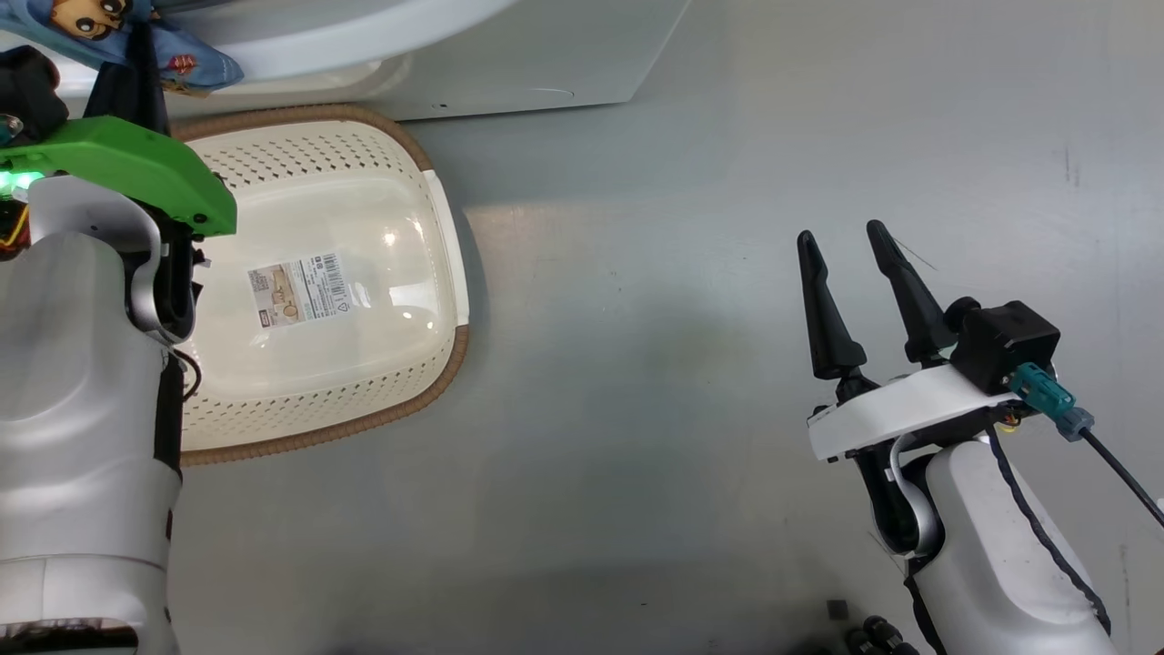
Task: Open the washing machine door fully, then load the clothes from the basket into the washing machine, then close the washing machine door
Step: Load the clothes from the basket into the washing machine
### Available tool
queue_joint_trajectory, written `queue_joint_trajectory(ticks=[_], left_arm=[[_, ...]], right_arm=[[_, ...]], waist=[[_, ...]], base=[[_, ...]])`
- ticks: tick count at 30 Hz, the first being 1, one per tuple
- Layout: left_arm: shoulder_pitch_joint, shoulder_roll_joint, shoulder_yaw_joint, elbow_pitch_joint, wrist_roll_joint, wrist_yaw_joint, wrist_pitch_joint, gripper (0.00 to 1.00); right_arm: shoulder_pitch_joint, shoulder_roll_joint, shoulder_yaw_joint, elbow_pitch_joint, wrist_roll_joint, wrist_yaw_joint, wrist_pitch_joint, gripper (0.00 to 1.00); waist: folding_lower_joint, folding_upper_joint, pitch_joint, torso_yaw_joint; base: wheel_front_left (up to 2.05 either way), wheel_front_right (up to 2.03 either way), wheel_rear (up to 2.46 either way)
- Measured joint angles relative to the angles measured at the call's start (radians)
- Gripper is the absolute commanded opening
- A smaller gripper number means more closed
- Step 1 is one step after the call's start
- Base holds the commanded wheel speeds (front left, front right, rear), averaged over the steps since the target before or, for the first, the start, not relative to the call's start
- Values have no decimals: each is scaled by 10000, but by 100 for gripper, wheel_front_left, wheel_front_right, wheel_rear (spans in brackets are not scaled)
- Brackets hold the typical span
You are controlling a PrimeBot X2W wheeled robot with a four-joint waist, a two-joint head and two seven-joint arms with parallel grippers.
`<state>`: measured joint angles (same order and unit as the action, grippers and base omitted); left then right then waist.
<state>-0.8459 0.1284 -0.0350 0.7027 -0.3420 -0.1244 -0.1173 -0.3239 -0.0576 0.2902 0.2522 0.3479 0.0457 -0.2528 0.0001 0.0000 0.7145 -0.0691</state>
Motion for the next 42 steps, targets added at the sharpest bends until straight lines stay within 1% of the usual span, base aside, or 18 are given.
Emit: queue_joint_trajectory(ticks=[1, 5, 10, 14, 19, 22, 27, 32, 42], left_arm=[[0, 25, -109, 4, 46, 0, -31, 0], [19, 157, -441, 35, 259, 0, -255, 0], [26, 305, -928, -48, 600, -31, -644, 0], [12, 491, -1087, -301, 673, -31, -700, 0], [-105, 533, -1292, -522, 694, -31, -732, 0], [-387, 729, -1390, -617, 773, -31, -729, 0], [-882, 947, -1662, -644, 959, -31, -481, 0], [-1217, 1369, -1687, -554, 1083, -33, -65, 0], [-2072, 1465, -1804, -366, 1080, -33, 575, 0]], right_arm=[[0, 4, -50, 0, 2, -58, 0, 100], [0, -2, -203, 4, 2, -102, 0, 100], [0, -2, -211, 61, 0, -100, 0, 100], [0, -2, -174, 115, 0, -96, 0, 100], [0, -2, -121, 140, 2, -84, 0, 100], [0, -2, -54, 146, 56, -40, 0, 100], [3, -4, 27, 148, 142, -38, 0, 100], [2, 4, 257, 157, 305, -25, 0, 100], [1, 0, 420, 146, 441, -27, 0, 100]], waist=[[0, 0, -3, 19], [0, 0, -48, 150], [0, 0, -181, 314], [0, 0, -309, 392], [0, 0, -418, 422], [0, 0, -463, 396], [0, 1, -503, 291], [0, 0, -505, 89], [-1, 0, -375, -242]], base=[[0, 0, 0], [0, 0, 0], [0, 0, 0], [0, 0, 0], [0, 0, 0], [0, 0, 0], [0, 0, 0], [0, 0, 0], [0, 0, 0]])
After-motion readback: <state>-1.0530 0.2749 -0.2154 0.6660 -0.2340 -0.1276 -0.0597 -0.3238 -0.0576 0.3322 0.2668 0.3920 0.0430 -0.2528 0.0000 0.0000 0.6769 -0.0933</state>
